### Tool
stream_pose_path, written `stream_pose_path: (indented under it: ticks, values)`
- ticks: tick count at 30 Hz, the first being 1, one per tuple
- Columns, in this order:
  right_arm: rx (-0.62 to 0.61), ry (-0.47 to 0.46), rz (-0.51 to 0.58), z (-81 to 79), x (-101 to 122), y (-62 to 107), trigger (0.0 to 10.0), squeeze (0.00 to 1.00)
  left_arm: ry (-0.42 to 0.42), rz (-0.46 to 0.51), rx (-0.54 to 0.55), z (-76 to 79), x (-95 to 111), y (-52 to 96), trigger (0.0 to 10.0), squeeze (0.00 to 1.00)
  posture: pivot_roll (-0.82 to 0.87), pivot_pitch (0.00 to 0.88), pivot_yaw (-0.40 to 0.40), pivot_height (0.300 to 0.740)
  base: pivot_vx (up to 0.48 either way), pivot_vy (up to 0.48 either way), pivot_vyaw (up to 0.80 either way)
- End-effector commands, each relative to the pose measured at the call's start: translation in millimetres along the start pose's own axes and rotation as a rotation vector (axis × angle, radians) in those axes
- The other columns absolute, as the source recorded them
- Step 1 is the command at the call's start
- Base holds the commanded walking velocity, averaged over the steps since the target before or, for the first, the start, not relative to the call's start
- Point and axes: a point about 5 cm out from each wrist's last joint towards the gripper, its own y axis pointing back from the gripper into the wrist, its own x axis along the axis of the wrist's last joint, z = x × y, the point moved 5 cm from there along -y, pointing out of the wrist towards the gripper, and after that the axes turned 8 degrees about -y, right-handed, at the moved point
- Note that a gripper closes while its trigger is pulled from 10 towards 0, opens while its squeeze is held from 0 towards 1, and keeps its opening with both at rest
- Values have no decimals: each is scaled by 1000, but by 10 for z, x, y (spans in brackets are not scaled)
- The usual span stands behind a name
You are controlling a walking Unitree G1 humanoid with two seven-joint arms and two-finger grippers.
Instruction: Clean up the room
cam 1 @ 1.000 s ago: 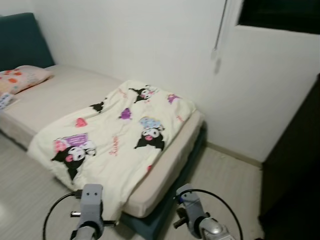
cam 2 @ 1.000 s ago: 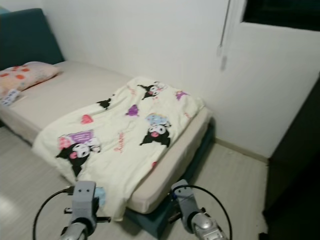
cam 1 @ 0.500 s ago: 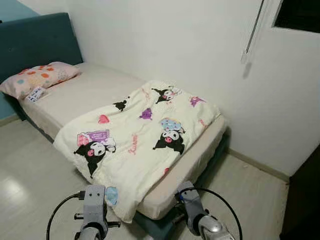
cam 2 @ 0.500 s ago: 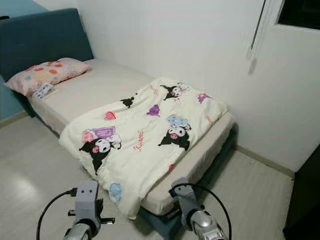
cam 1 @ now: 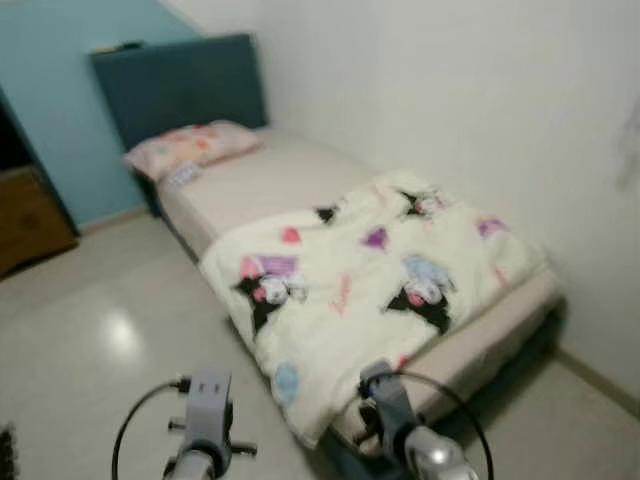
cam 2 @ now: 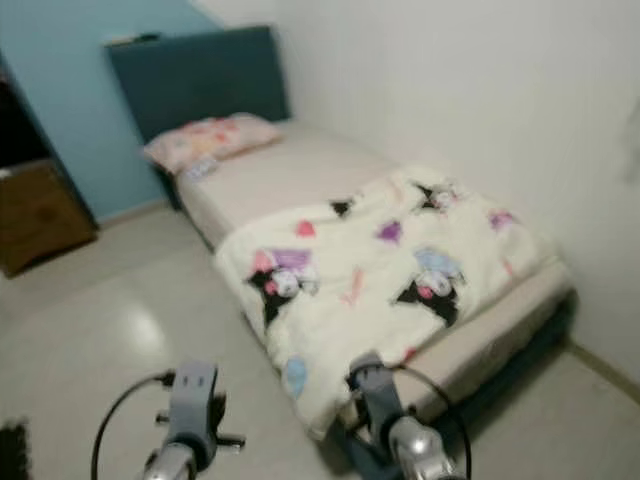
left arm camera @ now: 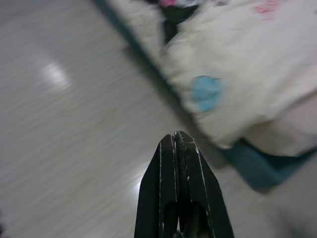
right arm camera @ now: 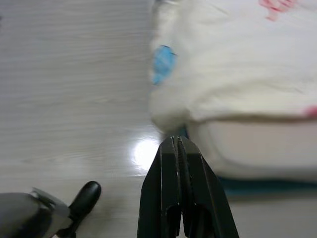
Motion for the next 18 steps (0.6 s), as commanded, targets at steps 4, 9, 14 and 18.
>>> stream_pose_path:
  ticks: [4,9,14,18]
  values:
    - [-3,-11,15,-27,20,-11,10000,0,-5,-10,16,-45,-3,-2,10000,0,-78,0,-11,740,0,0,0]
    - [-5,-23,17,-24,21,-11,10000,0,16,-10,44,-80,21,-19,10000,0,-78,0,-10,740,0,-171,0]
    - [-2,-26,14,-20,20,-11,10000,0,18,-12,54,-105,36,-39,10000,0,-82,0,-10,740,0,-445,0]
    - [12,6,8,-34,18,-11,10000,0,19,-11,58,-116,42,-47,10000,0,-82,0,-10,740,0,-446,0]
